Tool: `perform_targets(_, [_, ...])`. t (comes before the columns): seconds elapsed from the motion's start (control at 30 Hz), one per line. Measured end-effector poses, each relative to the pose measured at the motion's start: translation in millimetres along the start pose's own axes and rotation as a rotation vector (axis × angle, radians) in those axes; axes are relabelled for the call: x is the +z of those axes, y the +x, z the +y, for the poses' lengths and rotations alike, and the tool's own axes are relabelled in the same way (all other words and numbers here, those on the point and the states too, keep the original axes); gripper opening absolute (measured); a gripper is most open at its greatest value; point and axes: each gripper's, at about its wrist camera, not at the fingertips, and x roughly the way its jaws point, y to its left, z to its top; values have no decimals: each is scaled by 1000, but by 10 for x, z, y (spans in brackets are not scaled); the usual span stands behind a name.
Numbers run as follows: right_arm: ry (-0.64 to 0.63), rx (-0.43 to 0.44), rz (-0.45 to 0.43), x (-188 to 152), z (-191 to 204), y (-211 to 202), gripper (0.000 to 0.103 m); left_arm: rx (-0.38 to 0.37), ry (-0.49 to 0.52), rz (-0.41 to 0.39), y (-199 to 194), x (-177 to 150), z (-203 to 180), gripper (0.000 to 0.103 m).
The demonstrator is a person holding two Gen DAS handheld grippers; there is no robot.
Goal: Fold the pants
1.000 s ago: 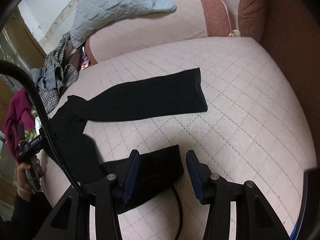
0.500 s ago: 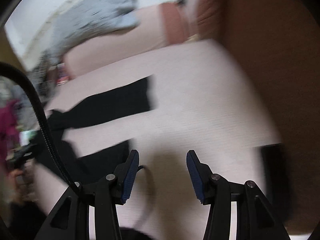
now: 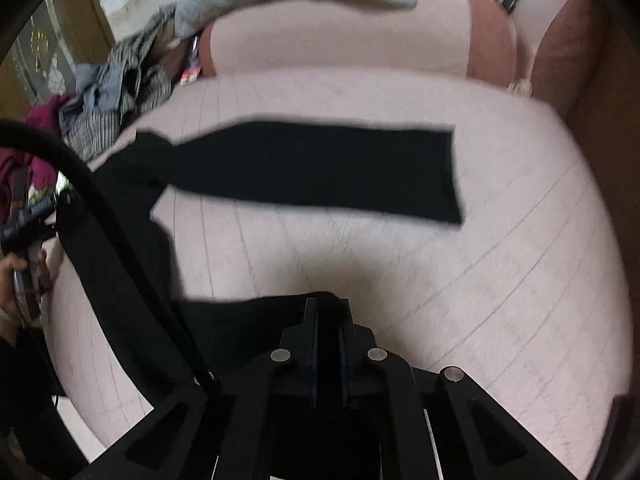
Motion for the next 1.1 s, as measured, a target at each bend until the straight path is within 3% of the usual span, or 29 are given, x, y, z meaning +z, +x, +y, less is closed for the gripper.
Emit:
perform_targets(0.03, [12,-3,-21,31,-36,-50,7,-9,-17,-7,-36,0,34,8])
perform_targets(0.13, [65,-84,-99,122,-203,-229,6,-40,-62,-14,-183,-40,135,7])
perform_targets(0.3, [157,-144,-91,52,-406,-91,6,-50,-31,25,-200,-151,146,8])
perform_targets(0.43, [270,-105,-67,-3,-482,138,14,-103,-130,74,-174,-115,273,9])
perform_targets(0.5, [259,-149,-92,-33,-462,52,41,-105,-163,92,-168,-104,328,21])
perform_targets(0.53, [259,-172,-109,-46,-433,-20,44,-92,-168,85,-188,-107,342,28])
perform_targets(0.67, [275,-134,-166,-126,-476,-302,45,-36,-164,-2,-322,-48,383,34])
perform_targets(0.73, [261,-75,-179,-165,-458,-387,45,-22,-186,-43,-313,3,404,62])
perform_targets(0.83, [235,-53,-160,-200,-379,-386,45,-14,-217,-51,-181,60,417,63])
perform_targets(0.9, [237,-37,-158,-233,-332,-354,45,-4,-173,-53,-124,66,372,63])
perform_targets(0.97, [243,-7,-164,-245,-305,-360,45,26,-110,-58,-124,44,310,36])
perform_targets(1.0, [238,13,-172,-227,-267,-367,45,42,-85,-39,-115,30,299,13])
perform_targets(1.1, [218,55,-188,-191,-158,-388,46,10,-82,-36,-193,-51,352,9])
